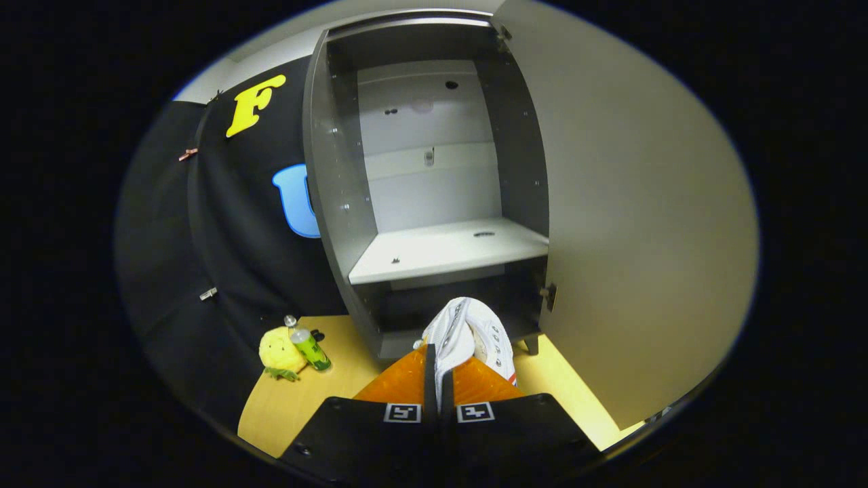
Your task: Open the shoe cabinet door, grab the shoes and put them into the shoe cabinet, then close the shoe cabinet door.
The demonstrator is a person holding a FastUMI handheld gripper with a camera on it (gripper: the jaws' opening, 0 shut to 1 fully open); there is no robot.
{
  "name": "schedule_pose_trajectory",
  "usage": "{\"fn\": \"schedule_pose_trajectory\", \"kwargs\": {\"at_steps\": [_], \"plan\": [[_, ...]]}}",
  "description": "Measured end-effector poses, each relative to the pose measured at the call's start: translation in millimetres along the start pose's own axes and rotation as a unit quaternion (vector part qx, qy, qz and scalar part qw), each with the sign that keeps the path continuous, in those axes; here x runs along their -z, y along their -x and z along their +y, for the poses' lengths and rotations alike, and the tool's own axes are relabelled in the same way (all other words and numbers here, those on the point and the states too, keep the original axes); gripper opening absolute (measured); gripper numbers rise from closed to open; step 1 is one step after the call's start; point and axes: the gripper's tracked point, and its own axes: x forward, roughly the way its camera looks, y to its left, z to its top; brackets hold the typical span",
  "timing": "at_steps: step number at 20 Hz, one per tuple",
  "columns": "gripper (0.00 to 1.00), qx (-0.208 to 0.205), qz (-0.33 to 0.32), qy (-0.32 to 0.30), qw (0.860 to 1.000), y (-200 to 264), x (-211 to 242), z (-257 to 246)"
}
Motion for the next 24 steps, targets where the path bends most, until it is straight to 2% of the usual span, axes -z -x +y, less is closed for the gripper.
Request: {"fn": "schedule_pose_trajectory", "kwargs": {"at_steps": [8,13,17,24], "plan": [[0.04,0.014,-0.043,0.022,0.999,-64,-85,-5],[0.04,0.010,-0.053,0.034,0.998,-151,-119,-19],[0.04,-0.002,-0.046,0.043,0.998,-231,-126,-23],[0.04,-0.043,-0.028,0.051,0.997,-313,-114,1]]}}
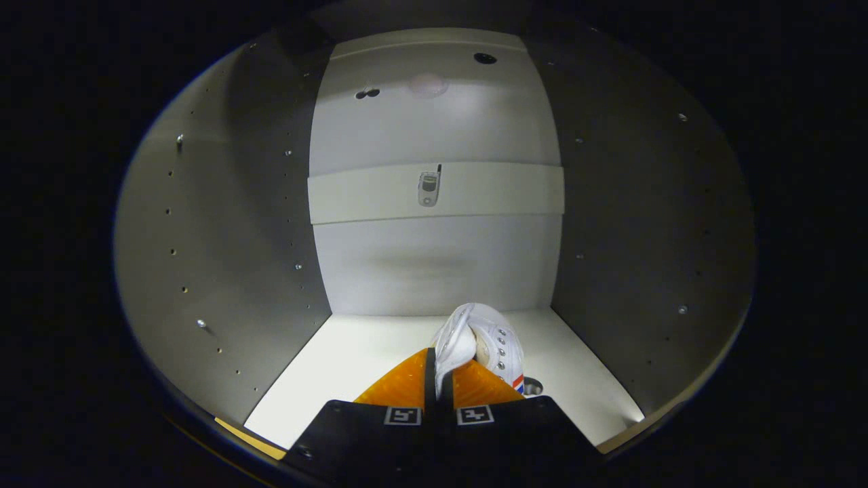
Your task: Open the shoe cabinet door, grab the shoes and put them into the shoe cabinet, then close the shoe cabinet door.
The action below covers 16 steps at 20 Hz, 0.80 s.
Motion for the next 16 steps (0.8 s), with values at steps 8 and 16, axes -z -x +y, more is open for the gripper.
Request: {"fn": "schedule_pose_trajectory", "kwargs": {"at_steps": [8,16], "plan": [[0.04,-0.013,0.023,-0.026,0.999,-25,8,1],[0.14,0.007,0.040,-0.038,0.998,0,14,-3]]}}
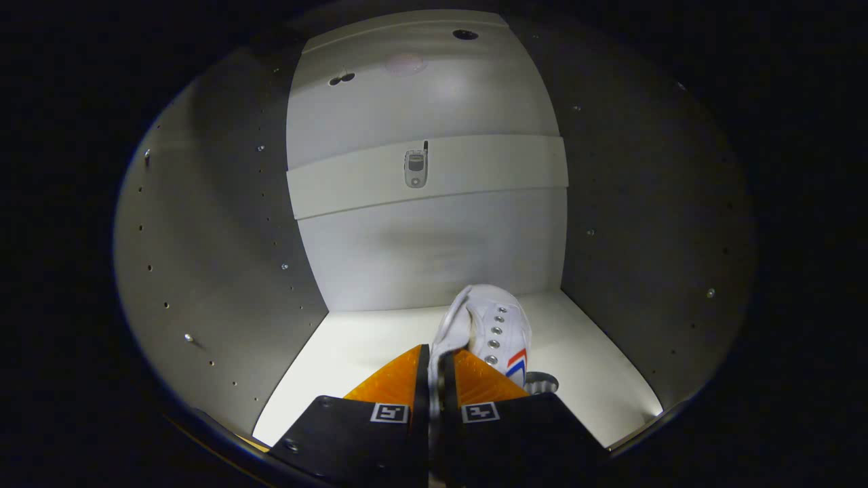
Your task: Open the shoe cabinet door, grab the shoes and put them into the shoe cabinet, then close the shoe cabinet door.
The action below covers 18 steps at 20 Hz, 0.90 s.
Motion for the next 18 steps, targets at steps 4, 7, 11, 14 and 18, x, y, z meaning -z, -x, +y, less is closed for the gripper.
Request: {"fn": "schedule_pose_trajectory", "kwargs": {"at_steps": [4,7,11,14,18], "plan": [[0.39,-0.006,-0.011,0.010,1.000,36,-2,13],[0.40,-0.008,-0.029,0.006,1.000,67,-8,18],[0.56,-0.011,-0.044,0.000,0.999,120,-9,29],[0.70,-0.015,-0.064,0.005,0.998,177,-13,41],[0.88,-0.026,-0.083,0.012,0.996,263,-9,53]]}}
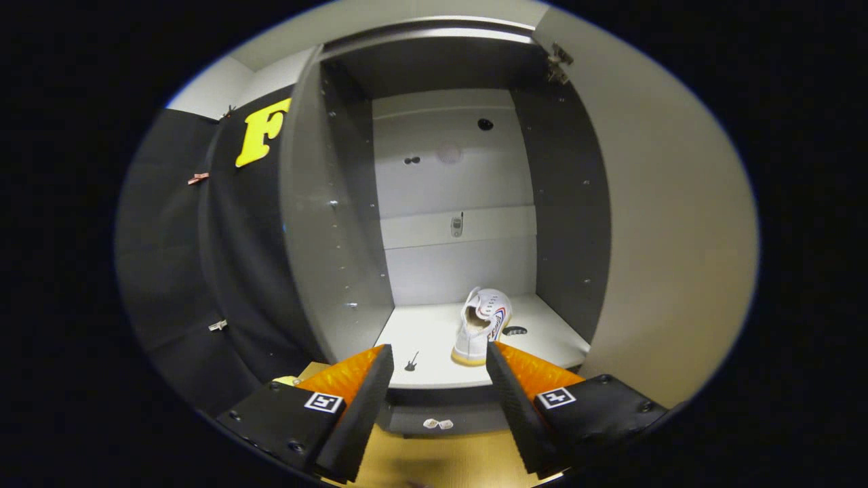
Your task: Open the shoe cabinet door, grab the shoes and put them into the shoe cabinet, then close the shoe cabinet door.
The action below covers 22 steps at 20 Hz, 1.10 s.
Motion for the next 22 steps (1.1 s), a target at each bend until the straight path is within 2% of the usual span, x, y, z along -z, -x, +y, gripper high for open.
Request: {"fn": "schedule_pose_trajectory", "kwargs": {"at_steps": [1,2,7,10,14,17,20,22], "plan": [[0.91,-0.003,-0.006,0.000,1.000,20,-5,4],[0.99,-0.005,-0.011,0.000,1.000,42,-8,4],[0.99,0.003,-0.030,-0.004,1.000,138,-28,-13],[0.99,0.011,-0.042,-0.027,0.999,194,-42,-38],[0.99,0.039,-0.060,-0.036,0.997,253,-57,-98],[0.98,0.056,-0.081,-0.015,0.995,288,-75,-151],[0.98,0.056,-0.115,-0.016,0.992,311,-101,-199],[0.97,0.047,-0.119,-0.019,0.992,311,-106,-228]]}}
